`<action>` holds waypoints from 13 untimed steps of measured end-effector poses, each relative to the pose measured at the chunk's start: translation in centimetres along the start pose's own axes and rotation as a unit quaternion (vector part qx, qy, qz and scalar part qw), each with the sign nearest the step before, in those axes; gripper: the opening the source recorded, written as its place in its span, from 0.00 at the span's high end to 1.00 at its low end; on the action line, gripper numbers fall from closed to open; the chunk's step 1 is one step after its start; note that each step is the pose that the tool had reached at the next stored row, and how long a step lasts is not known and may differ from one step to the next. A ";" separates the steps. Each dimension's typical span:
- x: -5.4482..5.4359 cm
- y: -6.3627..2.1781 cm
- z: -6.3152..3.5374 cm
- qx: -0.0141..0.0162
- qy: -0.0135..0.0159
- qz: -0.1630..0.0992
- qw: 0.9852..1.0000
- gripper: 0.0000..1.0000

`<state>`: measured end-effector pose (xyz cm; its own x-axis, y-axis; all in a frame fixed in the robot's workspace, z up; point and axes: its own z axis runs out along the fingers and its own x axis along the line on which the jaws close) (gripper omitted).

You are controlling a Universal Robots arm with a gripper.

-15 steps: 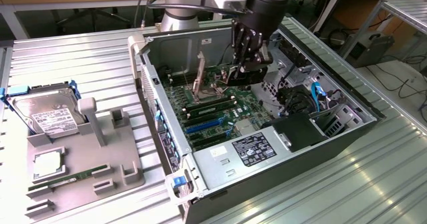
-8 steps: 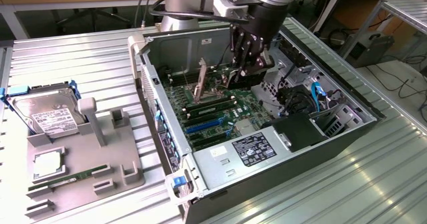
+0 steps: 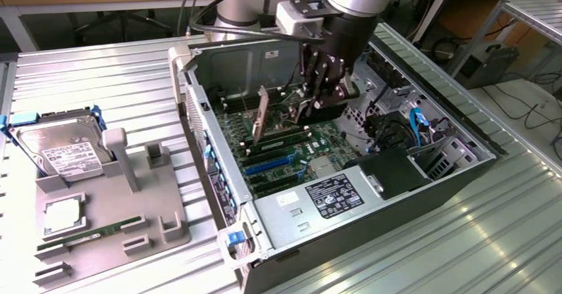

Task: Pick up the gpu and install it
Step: 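Insert the gpu into the slot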

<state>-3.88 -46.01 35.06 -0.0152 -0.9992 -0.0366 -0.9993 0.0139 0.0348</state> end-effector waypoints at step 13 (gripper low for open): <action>1.3 3.81 2.95 0.000 0.000 0.000 1.000 0.74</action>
<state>-7.81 -47.17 32.20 -0.0152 -0.9992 -0.0366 -0.9993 0.0139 0.0339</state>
